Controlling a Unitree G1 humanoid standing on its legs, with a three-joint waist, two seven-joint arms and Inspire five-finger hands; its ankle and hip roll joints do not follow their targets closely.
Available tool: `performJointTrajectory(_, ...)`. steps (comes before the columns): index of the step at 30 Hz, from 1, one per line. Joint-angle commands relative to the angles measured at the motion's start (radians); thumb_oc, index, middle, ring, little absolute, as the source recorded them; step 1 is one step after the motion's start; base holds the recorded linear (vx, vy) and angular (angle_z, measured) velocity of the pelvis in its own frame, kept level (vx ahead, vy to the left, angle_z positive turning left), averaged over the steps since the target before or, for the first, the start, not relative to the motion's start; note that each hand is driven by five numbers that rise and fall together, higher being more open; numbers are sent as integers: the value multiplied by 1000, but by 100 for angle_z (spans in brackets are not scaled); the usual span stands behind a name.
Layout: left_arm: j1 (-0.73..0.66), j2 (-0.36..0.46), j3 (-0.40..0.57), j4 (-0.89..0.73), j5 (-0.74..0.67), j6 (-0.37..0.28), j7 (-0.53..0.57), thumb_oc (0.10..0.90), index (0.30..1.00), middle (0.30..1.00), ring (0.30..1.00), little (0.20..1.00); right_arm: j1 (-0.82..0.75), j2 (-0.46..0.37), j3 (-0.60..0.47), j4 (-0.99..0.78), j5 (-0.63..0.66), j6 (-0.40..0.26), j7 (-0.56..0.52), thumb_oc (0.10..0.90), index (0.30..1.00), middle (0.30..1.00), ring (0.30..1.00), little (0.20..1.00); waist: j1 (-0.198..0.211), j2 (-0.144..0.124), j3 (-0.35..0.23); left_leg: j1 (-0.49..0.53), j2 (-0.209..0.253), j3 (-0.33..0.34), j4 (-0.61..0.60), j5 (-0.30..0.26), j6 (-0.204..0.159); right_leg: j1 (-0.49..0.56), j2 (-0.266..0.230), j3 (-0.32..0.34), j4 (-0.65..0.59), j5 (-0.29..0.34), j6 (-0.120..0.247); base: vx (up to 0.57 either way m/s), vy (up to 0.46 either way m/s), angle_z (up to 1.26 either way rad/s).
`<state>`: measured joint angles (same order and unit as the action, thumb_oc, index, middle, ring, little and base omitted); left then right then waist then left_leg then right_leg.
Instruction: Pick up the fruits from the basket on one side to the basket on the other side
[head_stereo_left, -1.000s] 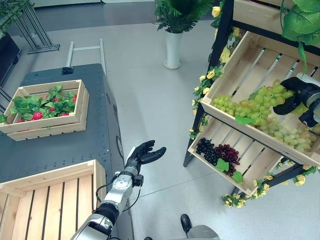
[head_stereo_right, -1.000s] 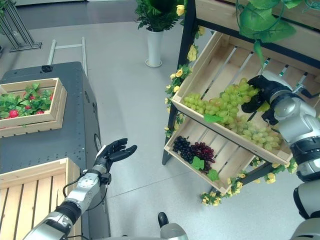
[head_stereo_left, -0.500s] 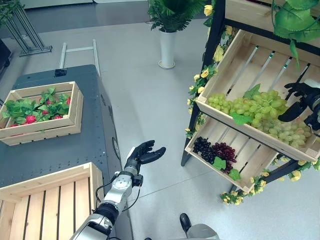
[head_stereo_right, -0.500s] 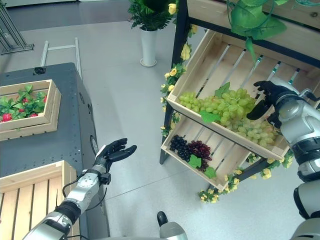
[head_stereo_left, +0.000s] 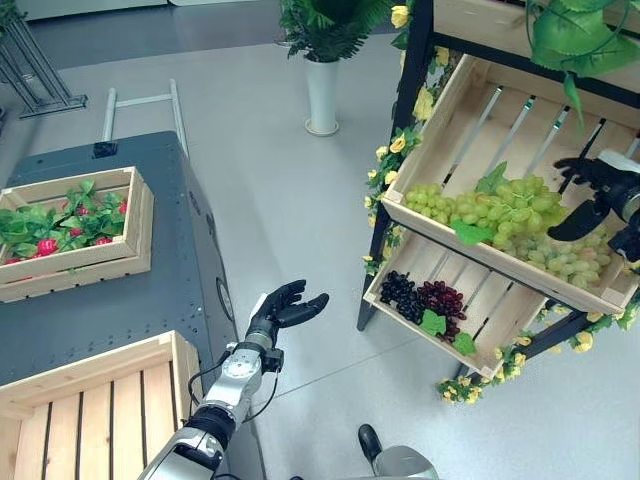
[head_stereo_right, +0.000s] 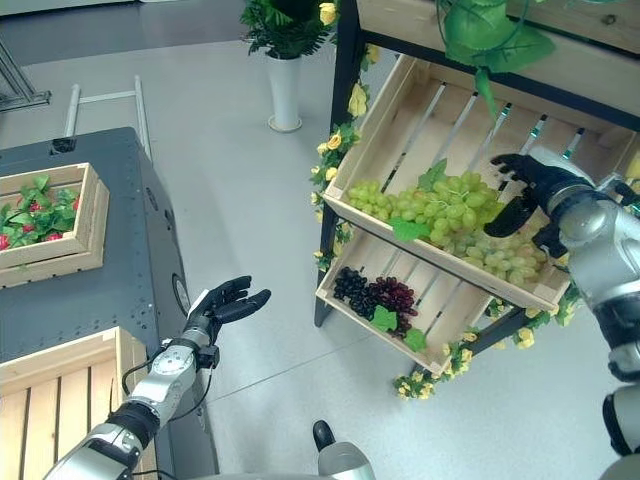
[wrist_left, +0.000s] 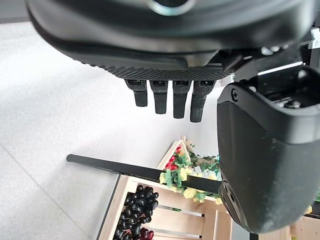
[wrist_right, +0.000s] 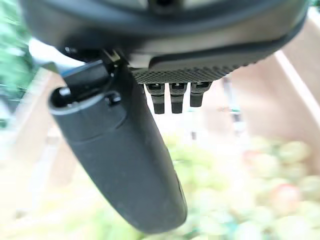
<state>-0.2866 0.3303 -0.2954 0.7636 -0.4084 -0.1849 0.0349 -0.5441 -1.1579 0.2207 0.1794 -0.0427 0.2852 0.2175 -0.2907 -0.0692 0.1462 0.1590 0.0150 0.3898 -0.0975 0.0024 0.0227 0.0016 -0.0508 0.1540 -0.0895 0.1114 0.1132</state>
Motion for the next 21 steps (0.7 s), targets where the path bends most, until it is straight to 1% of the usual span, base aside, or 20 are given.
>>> performJointTrajectory(1, -33, 30, 33, -60, -14, -71, -5, 800, 900, 900, 900, 900, 25, -37, -153, -66, -100, -76, -129, 800, 900, 900, 900, 900, 1, 26, -82, 36, -6, -18, 10, -100, -2, 12, 29, 1, 6, -13, 17, 4, 12, -3)
performJointTrajectory(3, -21, 31, 45, -49, -10, -73, -10, 800, 900, 900, 900, 900, 124, -25, -241, -163, -133, -97, -141, 800, 900, 900, 900, 900, -7, 29, -82, 36, -6, -14, 10, -103, 1, 10, 30, 7, 7, -13, 18, -1, 7, -4)
performJointTrajectory(4, -16, 31, 52, -43, -11, -76, -12, 800, 900, 900, 900, 900, 167, -20, -278, -203, -148, -118, -148, 800, 900, 900, 900, 900, -12, 30, -81, 36, -7, -11, 10, -104, 2, 7, 31, 8, 8, -13, 20, -6, 10, -8)
performJointTrajectory(6, -4, 30, 60, -39, -13, -81, -12, 800, 900, 900, 900, 900, 242, -9, -342, -293, -148, -144, -140, 800, 900, 900, 900, 900, -20, 35, -80, 37, -8, -6, 10, -106, 4, 5, 33, 14, 9, -13, 22, -7, 13, -5)
performJointTrajectory(7, 2, 27, 68, -36, -14, -84, -13, 800, 900, 900, 900, 900, 281, 5, -369, -342, -160, -165, -129, 800, 900, 900, 900, 900, -25, 37, -79, 36, -8, -4, 10, -106, 4, 5, 34, 17, 10, -14, 22, 0, 0, 0)
performJointTrajectory(8, 3, 25, 68, -36, -15, -84, -12, 800, 900, 900, 900, 900, 304, 12, -385, -375, -157, -173, -121, 800, 900, 900, 900, 900, -25, 38, -78, 37, -9, -4, 10, -106, 5, 4, 35, 19, 12, -15, 22, -4, 15, -5)
performJointTrajectory(9, 6, 24, 72, -34, -18, -86, -12, 800, 900, 900, 900, 900, 328, 17, -400, -412, -143, -199, -115, 800, 900, 900, 900, 900, -29, 39, -77, 37, -9, -2, 10, -106, 5, 3, 35, 20, 13, -15, 23, 0, 10, -7)
performJointTrajectory(10, 10, 21, 77, -34, -16, -90, -14, 800, 900, 900, 900, 900, 357, 25, -419, -451, -139, -211, -110, 800, 900, 900, 900, 900, -30, 40, -77, 38, -9, 0, 10, -107, 6, 2, 34, 20, 15, -16, 23, 4, 7, -11)
performJointTrajectory(11, 15, 16, 79, -35, -14, -95, -13, 800, 900, 900, 900, 900, 380, 36, -430, -474, -130, -237, -105, 800, 900, 900, 900, 900, -30, 40, -78, 39, -9, 2, 10, -108, 7, 1, 34, 20, 16, -16, 24, 4, 2, -11)
performJointTrajectory(12, 16, 15, 78, -35, -12, -97, -13, 800, 900, 900, 900, 900, 387, 39, -435, -479, -130, -244, -103, 800, 900, 900, 900, 900, -30, 40, -78, 39, -8, 3, 10, -108, 7, 1, 34, 19, 16, -16, 24, 2, -7, -13)
performJointTrajectory(13, 21, 10, 77, -38, -1, -110, -4, 800, 900, 900, 900, 900, 404, 51, -438, -500, -114, -280, -91, 800, 900, 900, 900, 900, -28, 41, -79, 40, -8, 6, 10, -109, 7, 1, 33, 16, 16, -17, 25, -3, -14, -10)
performJointTrajectory(14, 22, 6, 74, -38, 4, -114, 0, 800, 900, 900, 900, 900, 408, 56, -437, -506, -102, -301, -73, 800, 900, 900, 900, 900, -27, 40, -79, 40, -8, 7, 10, -110, 7, 1, 33, 15, 17, -18, 25, -9, -19, -8)
performJointTrajectory(16, 26, 2, 73, -37, 1, -113, 5, 800, 900, 900, 900, 900, 405, 64, -422, -534, -96, -318, -51, 800, 900, 900, 900, 900, -22, 41, -80, 39, -9, 6, 10, -111, 7, 2, 31, 9, 15, -18, 25, 0, 0, 0)
performJointTrajectory(17, 27, 2, 73, -37, -1, -111, 5, 800, 900, 900, 900, 900, 404, 65, -420, -540, -97, -318, -52, 800, 900, 900, 900, 900, -21, 41, -80, 39, -9, 6, 10, -111, 7, 3, 31, 9, 14, -18, 25, -4, -30, 2)
performJointTrajectory(19, 38, -1, 73, -31, -5, -103, 10, 800, 900, 900, 900, 900, 396, 69, -407, -557, -103, -341, -72, 800, 900, 900, 900, 900, -17, 42, -84, 39, -8, 5, 10, -111, 6, 6, 30, 6, 11, -17, 26, 3, -29, 1)
performJointTrajectory(20, 52, -5, 74, -15, -12, -101, 12, 800, 900, 900, 900, 900, 398, 78, -406, -578, -110, -376, -104, 800, 900, 900, 900, 900, -15, 42, -89, 38, -7, 5, 10, -109, 6, 5, 30, 4, 11, -17, 25, 7, -48, 1)
performJointTrajectory(21, 56, -7, 75, -10, -13, -101, 12, 800, 900, 900, 900, 900, 400, 83, -407, -587, -111, -386, -110, 800, 900, 900, 900, 900, -15, 43, -90, 37, -7, 5, 10, -109, 5, 4, 30, 4, 11, -17, 25, 6, -53, 1)
